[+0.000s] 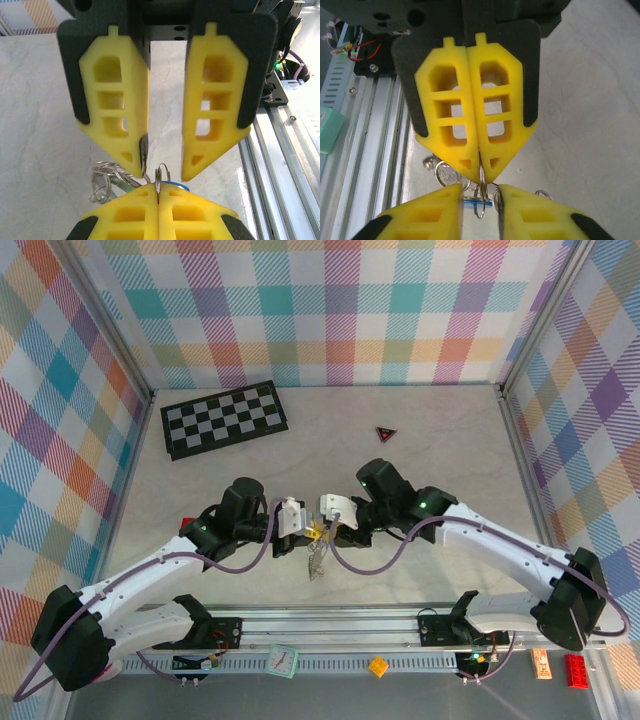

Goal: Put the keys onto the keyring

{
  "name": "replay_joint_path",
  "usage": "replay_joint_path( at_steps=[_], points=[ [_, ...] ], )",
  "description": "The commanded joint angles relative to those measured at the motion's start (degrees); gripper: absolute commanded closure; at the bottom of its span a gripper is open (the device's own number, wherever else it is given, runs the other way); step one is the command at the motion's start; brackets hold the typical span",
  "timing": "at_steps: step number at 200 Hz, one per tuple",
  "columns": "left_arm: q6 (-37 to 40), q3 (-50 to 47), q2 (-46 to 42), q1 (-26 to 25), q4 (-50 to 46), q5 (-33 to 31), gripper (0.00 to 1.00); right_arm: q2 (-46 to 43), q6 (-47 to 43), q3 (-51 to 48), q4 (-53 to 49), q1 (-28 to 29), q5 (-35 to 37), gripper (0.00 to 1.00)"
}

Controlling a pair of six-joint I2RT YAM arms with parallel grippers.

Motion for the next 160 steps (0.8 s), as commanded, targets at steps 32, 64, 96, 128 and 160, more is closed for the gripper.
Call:
replay_joint_path(
  at_steps=[32, 64, 96, 128, 160],
  points=[
    [-5.0, -4.6, -2.4, -0.5, 11.7, 2.2, 1.0, -5.9, 11.4, -8.9, 10.2, -2.4, -5.3, 0.71],
    [-7.7, -7.3, -2.1, -0.5, 17.8, 4.0, 1.0, -7.5, 14.6, -12.8, 16.7, -2.5, -5.2, 0.7],
    [-8.8, -8.5, -2.0, -0.5, 20.6, 5.6, 1.0, -7.7, 15.0, -14.3, 18.6, -2.7, -6.1, 0.72],
    [-8.8, -8.7, -2.2, -0.5, 21.2, 6.1, 1.0, -7.8, 15.4, -15.5, 21.2, -2.8, -7.6, 0.74],
    [-9.0, -8.7, -2.0, -0.5, 21.8, 6.8, 1.0, -7.4, 15.6, -15.7, 22.8, -2.9, -9.5, 0.78]
  ],
)
